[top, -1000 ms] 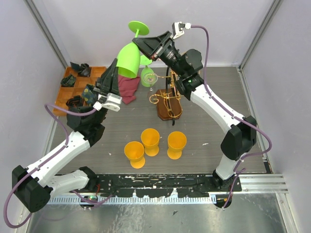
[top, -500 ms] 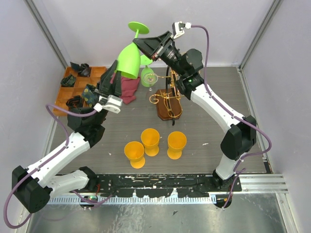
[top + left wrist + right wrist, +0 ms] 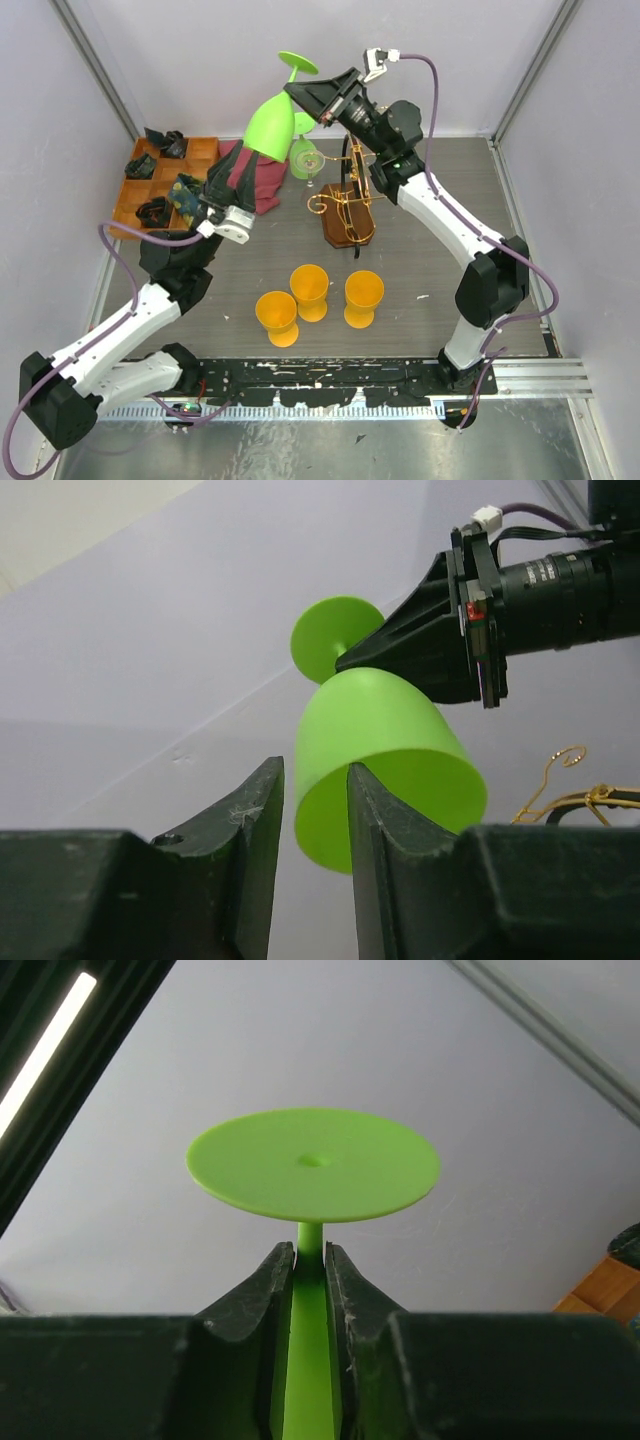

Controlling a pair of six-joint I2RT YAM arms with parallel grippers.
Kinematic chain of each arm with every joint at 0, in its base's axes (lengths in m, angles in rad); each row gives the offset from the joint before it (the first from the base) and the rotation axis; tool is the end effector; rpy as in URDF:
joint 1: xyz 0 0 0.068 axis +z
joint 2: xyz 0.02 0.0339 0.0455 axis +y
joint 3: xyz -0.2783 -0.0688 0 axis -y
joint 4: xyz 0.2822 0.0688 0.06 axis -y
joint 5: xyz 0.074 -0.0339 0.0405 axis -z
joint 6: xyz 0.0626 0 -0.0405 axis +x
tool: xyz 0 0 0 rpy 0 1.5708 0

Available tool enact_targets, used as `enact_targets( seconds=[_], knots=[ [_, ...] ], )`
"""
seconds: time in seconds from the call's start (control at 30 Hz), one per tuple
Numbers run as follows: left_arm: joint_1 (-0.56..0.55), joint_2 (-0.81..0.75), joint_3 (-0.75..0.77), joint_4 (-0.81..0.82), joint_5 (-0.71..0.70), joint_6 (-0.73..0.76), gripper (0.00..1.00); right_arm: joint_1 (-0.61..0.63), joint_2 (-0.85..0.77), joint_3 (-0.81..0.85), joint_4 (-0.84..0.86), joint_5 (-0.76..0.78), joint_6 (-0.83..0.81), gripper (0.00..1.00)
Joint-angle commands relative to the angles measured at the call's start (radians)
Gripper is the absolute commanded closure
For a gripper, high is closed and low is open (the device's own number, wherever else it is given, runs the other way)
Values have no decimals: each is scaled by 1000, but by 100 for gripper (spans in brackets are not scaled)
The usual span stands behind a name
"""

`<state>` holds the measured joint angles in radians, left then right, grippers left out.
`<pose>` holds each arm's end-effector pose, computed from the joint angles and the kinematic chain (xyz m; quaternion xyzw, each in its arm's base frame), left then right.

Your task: Place the wine glass upside down on the wine glass rack

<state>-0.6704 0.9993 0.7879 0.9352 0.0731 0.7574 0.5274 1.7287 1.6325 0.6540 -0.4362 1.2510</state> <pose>0.2010 -0.1652 0.4374 0.2941 0.2886 0.0246 0.9108 0.3853 0.2550 0.4902 -0.0093 0.5099 0.7291 0.4564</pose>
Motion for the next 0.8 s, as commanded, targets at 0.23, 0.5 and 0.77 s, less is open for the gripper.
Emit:
enact_targets(
  seconds=[0.23, 0.5, 0.77],
  knots=[
    [-3, -163, -109, -298, -58, -66, 59, -111, -138, -3, -120, 14, -260, 100],
    [-4, -216, -116, -343, -197, -122, 58, -220, -290, -72, -321, 115, -606, 100],
    [-3, -173, 59, -564, -502, -280, 58, -440, -436, -167, -450, 223, -880, 100]
  ],
)
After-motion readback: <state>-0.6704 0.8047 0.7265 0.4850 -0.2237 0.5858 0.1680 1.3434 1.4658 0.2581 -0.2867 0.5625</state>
